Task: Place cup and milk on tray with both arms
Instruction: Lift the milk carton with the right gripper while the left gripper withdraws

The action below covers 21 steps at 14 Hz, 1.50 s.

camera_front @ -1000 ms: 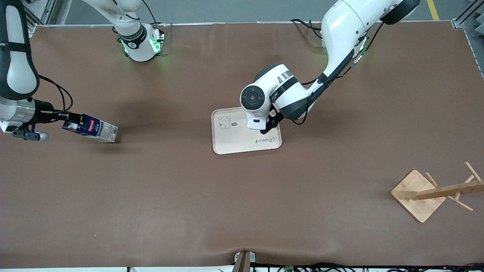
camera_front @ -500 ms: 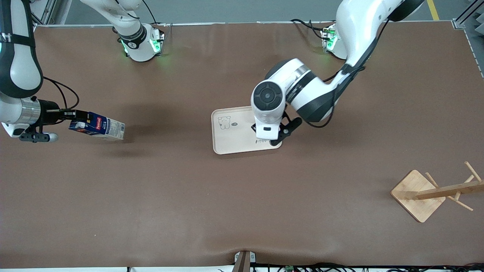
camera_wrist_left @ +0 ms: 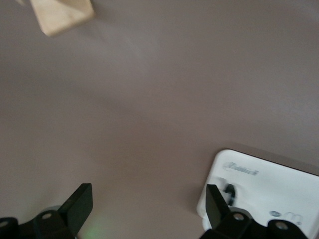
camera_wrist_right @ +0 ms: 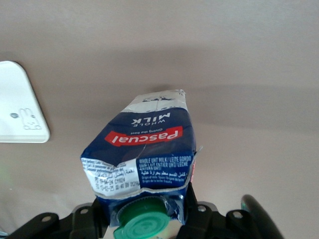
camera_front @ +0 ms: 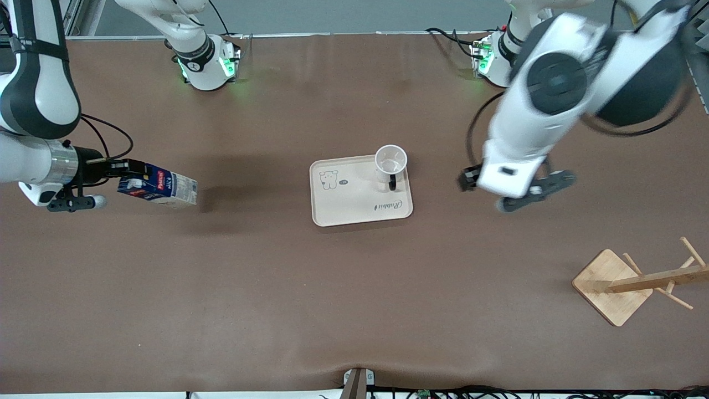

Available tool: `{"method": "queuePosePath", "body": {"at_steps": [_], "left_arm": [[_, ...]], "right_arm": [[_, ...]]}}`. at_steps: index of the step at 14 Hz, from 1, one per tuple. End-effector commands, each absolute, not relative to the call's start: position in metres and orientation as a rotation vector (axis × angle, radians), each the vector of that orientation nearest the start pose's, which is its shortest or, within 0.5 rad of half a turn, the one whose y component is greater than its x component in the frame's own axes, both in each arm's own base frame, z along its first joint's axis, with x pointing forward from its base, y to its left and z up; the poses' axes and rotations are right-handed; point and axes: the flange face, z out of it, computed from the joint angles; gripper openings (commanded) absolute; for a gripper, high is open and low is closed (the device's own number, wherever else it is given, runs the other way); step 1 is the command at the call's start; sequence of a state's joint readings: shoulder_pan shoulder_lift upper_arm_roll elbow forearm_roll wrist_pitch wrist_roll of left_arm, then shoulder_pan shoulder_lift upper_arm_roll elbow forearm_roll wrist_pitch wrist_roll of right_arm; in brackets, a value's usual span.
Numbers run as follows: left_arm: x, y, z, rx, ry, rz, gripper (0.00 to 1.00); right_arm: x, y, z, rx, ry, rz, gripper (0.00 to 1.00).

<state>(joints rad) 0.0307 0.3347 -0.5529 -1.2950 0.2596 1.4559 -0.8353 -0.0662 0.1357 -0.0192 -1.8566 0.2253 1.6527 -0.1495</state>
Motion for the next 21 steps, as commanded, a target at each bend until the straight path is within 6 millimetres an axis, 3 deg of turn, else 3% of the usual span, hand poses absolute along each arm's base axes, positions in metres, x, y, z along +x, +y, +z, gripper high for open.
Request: {"method": "queuePosePath", "body": {"at_steps": [1,3,6,8,10,12,15,19,21], "left_arm": [[0.573,-0.171,0.612,-2.934,-0.33,0.051,1.0],[0.565,-0.134,0.639,-2.93,-0.225,0.042,1.0],[0.555,-0.1,0.668,-2.943,-0.161,0.001,1.0],[0.541,-0.088,0.689,-2.974,-0.154,-0.039,1.0],[0.535,-0.07,0.694,-2.987,-0.157,-0.035,1.0],[0.53,-0.029,0.7,-3.082,-0.157,-0.014,1.0],[0.516,-0.008,0.7,-3.116,-0.143,-0.031,1.0],[0.496,-0.007,0.693,-3.116,-0.132,-0.055,1.0],[0.5,-0.011,0.688,-3.114,-0.125,-0.046,1.0]], "right_arm": [[0.556,0.009,0.44,-2.847,0.045,0.463,0.0],[0.556,0.037,0.444,-2.86,-0.007,0.461,0.0],[0.557,0.076,0.449,-2.885,-0.111,0.421,0.0],[0.557,0.106,0.451,-2.902,-0.188,0.378,0.0],[0.557,0.129,0.451,-2.908,-0.243,0.336,0.0],[0.555,0.145,0.448,-2.933,-0.297,0.321,0.0],[0.553,0.154,0.445,-2.963,-0.311,0.313,0.0],[0.553,0.158,0.435,-2.967,-0.303,0.294,0.0],[0.549,0.176,0.435,-2.978,-0.275,0.288,0.0]]}}
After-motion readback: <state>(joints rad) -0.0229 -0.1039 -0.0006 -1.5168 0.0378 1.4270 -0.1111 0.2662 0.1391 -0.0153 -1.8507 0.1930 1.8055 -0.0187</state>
